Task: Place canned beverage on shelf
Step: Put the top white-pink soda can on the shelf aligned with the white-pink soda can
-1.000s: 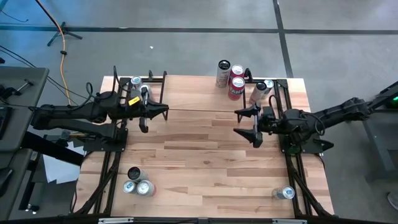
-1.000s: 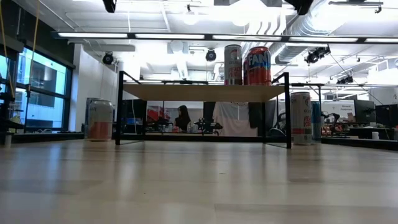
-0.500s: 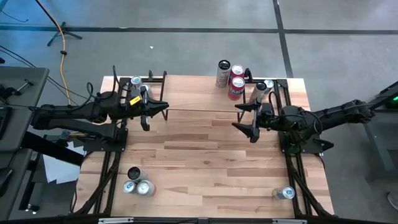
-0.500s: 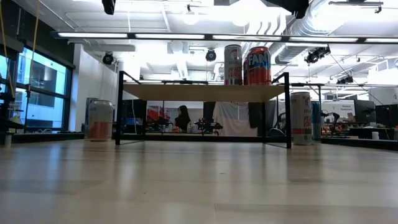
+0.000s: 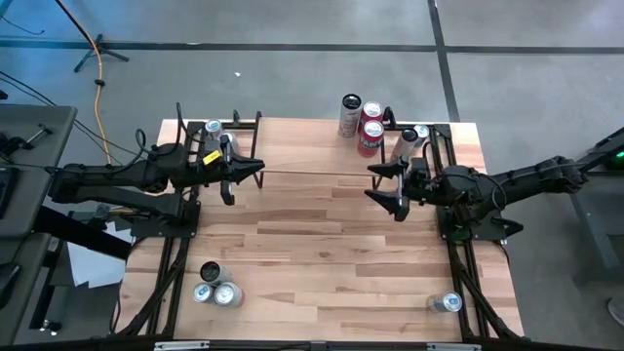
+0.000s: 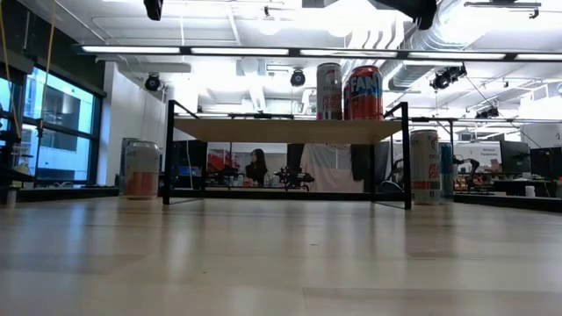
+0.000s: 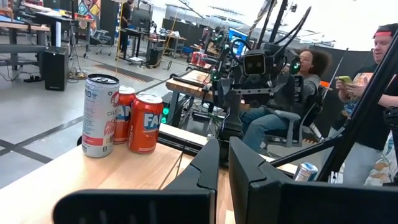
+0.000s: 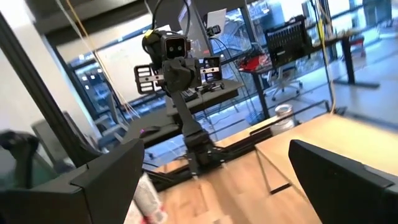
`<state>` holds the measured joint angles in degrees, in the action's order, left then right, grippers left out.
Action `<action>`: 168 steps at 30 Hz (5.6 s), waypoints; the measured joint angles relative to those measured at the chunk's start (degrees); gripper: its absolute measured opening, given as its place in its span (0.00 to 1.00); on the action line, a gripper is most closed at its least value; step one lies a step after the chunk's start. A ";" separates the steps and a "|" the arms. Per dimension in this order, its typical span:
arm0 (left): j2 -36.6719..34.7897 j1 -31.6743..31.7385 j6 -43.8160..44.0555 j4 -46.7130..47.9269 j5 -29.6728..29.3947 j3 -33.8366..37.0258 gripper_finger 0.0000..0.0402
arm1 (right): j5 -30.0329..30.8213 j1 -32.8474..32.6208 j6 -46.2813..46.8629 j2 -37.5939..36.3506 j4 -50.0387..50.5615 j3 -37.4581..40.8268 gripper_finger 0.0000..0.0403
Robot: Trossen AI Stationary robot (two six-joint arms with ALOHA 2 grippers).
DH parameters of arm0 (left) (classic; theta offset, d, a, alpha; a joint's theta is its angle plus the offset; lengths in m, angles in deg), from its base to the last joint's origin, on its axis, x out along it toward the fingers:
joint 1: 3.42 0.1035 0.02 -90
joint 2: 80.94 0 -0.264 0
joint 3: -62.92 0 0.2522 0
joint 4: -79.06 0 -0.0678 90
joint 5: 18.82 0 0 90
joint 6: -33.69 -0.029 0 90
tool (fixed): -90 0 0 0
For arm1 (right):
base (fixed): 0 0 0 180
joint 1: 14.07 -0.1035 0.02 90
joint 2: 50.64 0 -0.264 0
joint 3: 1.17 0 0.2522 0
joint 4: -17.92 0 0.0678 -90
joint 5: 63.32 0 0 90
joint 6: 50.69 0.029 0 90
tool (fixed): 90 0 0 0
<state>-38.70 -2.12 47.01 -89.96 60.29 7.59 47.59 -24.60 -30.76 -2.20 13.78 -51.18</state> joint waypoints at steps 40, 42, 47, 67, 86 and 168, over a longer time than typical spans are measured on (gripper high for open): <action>0.00 0.01 0.00 -0.03 -0.42 -0.02 0.00 | -1.54 0.04 -3.30 0.02 3.81 -0.02 0.10; 0.00 0.01 0.00 -0.02 -0.42 -0.02 0.00 | -2.60 0.04 -5.42 0.04 4.12 -0.02 0.04; 0.00 0.01 0.00 -0.03 -0.42 -0.02 0.00 | -2.22 0.04 -6.06 0.04 5.64 -0.02 0.02; 0.00 0.02 -0.03 -0.04 -0.42 -0.03 0.00 | -2.03 0.04 -8.88 0.02 5.78 -0.02 0.04; -0.02 0.01 -0.03 -0.04 -0.42 -0.04 0.00 | -2.01 0.04 -8.88 0.02 5.78 -0.02 0.04; -0.02 0.02 -2.84 -0.09 -0.41 -0.03 0.00 | -2.01 0.04 -7.98 0.00 5.89 -0.02 0.04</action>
<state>-38.73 -2.10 44.17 -90.05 59.88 7.56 45.58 -24.55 -38.74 -2.20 19.67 -51.20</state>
